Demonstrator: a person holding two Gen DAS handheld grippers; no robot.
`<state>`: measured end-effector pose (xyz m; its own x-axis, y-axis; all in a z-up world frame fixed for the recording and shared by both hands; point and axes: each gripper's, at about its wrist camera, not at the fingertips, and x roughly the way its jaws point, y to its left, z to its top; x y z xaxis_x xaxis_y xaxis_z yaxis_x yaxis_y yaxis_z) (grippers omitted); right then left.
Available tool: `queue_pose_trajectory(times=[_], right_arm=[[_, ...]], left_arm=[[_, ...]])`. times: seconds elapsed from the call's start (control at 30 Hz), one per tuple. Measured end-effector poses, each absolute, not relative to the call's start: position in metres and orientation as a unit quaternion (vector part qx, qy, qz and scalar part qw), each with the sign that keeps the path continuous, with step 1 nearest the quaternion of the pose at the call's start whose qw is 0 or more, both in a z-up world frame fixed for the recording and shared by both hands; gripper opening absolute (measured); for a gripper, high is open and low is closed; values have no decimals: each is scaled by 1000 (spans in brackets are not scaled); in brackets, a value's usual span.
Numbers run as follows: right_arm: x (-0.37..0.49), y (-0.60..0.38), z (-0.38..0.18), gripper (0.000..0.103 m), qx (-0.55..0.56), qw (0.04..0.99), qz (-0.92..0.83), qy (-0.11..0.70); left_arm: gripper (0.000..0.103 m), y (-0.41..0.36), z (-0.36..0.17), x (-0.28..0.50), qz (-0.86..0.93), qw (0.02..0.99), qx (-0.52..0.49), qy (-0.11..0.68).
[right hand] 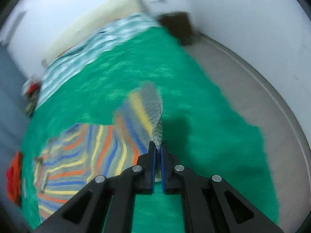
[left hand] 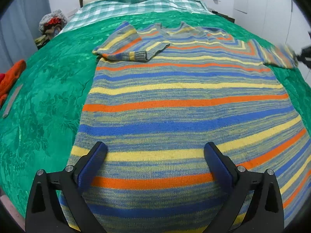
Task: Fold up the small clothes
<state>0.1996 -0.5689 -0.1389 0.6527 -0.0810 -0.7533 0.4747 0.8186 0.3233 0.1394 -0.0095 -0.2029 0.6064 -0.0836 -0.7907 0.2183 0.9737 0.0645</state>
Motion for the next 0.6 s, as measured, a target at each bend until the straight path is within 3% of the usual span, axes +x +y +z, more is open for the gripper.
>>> queue_pose_trajectory(times=[0.13,0.43,0.57,0.6], right_arm=[[185,-586,-155,4,294,851,-189,392],[189,-576,-167,3,195,822,-285,453],[198,-566,-168,4,171,823,-296,455],[198,-563,-166,19,170,825,-293,452]], left_arm=[[102,-10,-203,141,-82,893,80,435],[103,-12,-207,143,-77,896,87,429],[102,-7,-195,147,-78,875,101,467],[101,-3,-186,146,-79,865,106,483]])
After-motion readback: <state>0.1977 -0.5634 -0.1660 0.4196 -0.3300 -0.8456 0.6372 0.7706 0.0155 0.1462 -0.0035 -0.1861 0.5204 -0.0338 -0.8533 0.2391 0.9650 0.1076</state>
